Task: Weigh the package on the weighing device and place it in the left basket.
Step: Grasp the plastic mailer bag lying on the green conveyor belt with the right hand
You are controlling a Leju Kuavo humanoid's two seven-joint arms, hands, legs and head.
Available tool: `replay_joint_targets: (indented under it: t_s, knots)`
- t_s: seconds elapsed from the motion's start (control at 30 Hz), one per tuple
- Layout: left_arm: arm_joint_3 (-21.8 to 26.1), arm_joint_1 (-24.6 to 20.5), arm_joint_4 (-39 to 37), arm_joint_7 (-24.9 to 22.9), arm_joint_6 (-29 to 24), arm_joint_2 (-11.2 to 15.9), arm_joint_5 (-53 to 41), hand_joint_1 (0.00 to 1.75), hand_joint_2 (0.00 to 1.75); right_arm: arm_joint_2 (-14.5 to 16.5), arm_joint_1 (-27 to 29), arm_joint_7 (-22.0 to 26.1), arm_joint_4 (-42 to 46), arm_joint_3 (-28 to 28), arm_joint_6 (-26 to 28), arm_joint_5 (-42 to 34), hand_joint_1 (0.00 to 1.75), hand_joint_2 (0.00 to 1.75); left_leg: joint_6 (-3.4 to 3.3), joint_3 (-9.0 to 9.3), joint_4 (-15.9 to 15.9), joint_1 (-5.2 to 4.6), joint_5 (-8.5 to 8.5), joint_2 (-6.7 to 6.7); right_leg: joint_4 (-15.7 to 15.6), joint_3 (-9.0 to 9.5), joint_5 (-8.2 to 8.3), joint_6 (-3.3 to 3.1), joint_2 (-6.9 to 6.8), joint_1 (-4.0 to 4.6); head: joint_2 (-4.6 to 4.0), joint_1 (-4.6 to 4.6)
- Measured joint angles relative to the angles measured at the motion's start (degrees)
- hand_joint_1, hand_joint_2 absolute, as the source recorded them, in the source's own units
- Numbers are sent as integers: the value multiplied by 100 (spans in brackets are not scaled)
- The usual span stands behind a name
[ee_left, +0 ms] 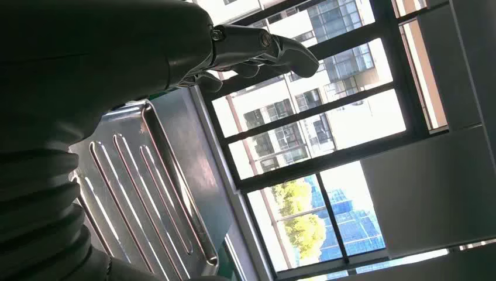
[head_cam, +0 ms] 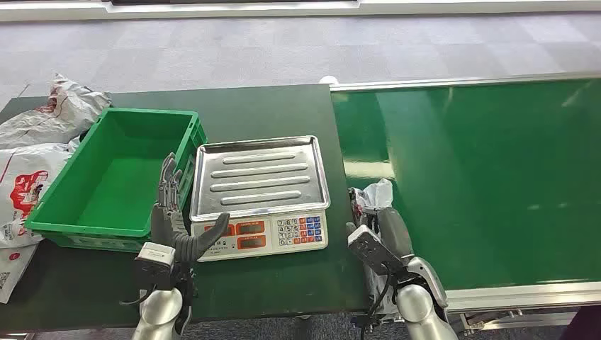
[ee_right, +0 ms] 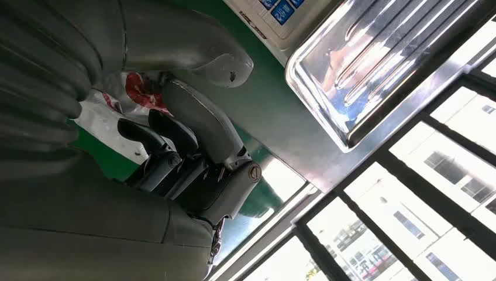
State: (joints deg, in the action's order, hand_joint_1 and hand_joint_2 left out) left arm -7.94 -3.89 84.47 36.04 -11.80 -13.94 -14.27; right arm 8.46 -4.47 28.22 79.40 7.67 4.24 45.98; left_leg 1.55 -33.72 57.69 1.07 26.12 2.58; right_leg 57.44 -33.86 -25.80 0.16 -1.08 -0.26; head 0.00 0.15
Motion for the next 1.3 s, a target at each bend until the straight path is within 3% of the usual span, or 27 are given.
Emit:
replay_joint_targets:
  t_s: [0.37, 0.43, 0.53, 0.57, 0.67, 0.7, 0.77, 0.87, 0.93, 1.0, 1.3]
  knots:
    - [23, 3, 2, 0, -1, 0, 0, 0, 175, 8, 30, 16, 53, 0, 45, -5, 175, 175, 0, 0, 0, 0, 0, 0, 0, 0, 0, 0, 0, 0, 0, 0]
    - [23, 5, 4, -1, -11, 0, 0, 0, 175, 25, 47, 92, 107, -3, 328, -45, 175, 175, 0, 0, 0, -1, 0, -1, 0, -1, 0, 0, -1, 0, 0, 0]
    - [23, 17, 23, -11, -69, -4, 0, 0, 175, 113, 96, 218, 525, -26, 1265, -210, 175, 175, 0, 0, 0, -2, 0, -1, 0, -2, 0, 0, -2, 0, 0, 0]
    - [23, 21, 30, -22, -87, -8, 0, 0, 175, 148, 112, 230, 744, -38, 1583, -257, 152, 175, 0, 0, 0, -2, 0, 0, 0, -3, 0, 0, -1, 0, 0, 0]
    - [23, 27, 36, -51, -133, -25, 0, 0, 175, 222, 159, 89, 1369, -66, 2220, -166, 21, 175, -1, 0, 0, -2, 0, 0, 0, -3, -1, 0, -2, 0, 0, 0]
    - [23, 27, 35, -54, -160, -28, 0, 0, 175, 237, 174, -114, 1516, -83, 2246, 44, 0, 175, -2, 0, 0, -2, 2, 1, -1, -3, -1, 0, -2, 0, 0, -1]
    - [23, 28, 34, -56, -216, -31, 0, 0, 175, 252, 185, -1043, 1649, -154, 1824, 980, 0, 175, -4, 1, 0, -2, 4, 2, -2, -2, -4, 1, -3, 0, 0, -1]
    - [23, 28, 34, -105, -215, -31, -16, 0, 175, 244, 208, -3071, 1324, -375, 464, 2803, 0, 175, -10, 0, 0, -4, 2, -3, -4, 1, -10, 8, -12, 1, 0, 0]
    - [23, 27, 32, -171, -166, -31, -37, 0, 175, 219, 271, -3949, 874, -577, -72, 3384, 0, 175, -14, -5, 1, -7, -1, -23, -4, 4, -11, 13, -30, 1, 0, 0]
    - [23, 27, 29, -224, -142, -31, -47, 0, 175, 182, 340, -4289, 411, -807, -165, 3481, 0, 175, -14, -7, 1, -10, -2, -44, -3, 8, -10, 15, -40, -1, 0, 1]
    - [23, 99, 38, -313, -204, -28, -13, 0, 175, 166, 259, -4902, -560, -1403, 95, 3660, 0, 175, -12, -10, 1, -13, 0, -61, -2, 5, -18, 18, -41, -3, 0, -1]
